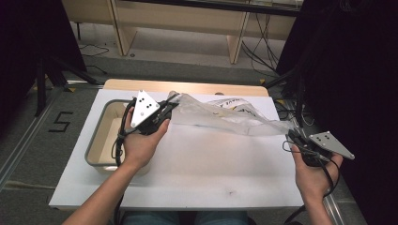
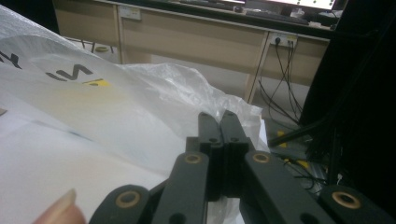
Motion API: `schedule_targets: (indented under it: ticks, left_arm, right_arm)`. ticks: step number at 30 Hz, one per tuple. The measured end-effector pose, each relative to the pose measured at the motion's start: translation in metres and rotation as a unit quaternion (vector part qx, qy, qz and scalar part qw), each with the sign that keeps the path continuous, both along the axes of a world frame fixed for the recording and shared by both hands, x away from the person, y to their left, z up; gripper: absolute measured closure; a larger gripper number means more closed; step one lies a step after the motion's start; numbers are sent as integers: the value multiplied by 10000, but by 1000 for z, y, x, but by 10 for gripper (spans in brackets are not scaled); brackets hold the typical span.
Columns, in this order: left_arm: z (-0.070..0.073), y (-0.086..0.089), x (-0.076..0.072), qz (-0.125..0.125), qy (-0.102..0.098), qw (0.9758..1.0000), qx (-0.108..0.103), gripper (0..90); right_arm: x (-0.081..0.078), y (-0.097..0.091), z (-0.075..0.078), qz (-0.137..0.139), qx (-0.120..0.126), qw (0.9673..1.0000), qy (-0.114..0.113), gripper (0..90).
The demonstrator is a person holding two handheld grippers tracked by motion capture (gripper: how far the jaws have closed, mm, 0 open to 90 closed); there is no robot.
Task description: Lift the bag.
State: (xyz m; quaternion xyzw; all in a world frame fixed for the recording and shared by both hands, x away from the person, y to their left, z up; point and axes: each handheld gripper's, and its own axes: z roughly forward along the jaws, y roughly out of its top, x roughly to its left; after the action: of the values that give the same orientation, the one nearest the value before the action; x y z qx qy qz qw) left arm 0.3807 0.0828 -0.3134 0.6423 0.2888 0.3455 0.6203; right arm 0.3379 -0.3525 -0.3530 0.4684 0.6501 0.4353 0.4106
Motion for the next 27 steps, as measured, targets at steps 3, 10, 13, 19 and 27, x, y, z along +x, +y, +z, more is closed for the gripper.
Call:
schedule_targets:
  ticks: [3, 10, 13, 19, 27]
  left_arm:
    - [0, 0, 0, 8, 0, 10000, -6, 894]
    - [6, 1, -5, -14, -90, 9999, -89, 894]
    - [8, 2, -6, -12, -125, 9999, -102, 894]
    - [11, 2, -8, -14, -170, 9998, -132, 894]
    - [12, 3, -8, -8, -195, 9997, -140, 894]
  right_arm:
    - [-1, 0, 2, -4, 11, 10000, -35, 900]
    - [-4, -1, 12, -16, 42, 9998, -201, 900]
    - [-5, -1, 14, -6, 51, 9997, -256, 900]
    - [-5, -1, 17, -15, 84, 9995, -295, 900]
    - [-5, 0, 20, -11, 94, 9993, -356, 900]
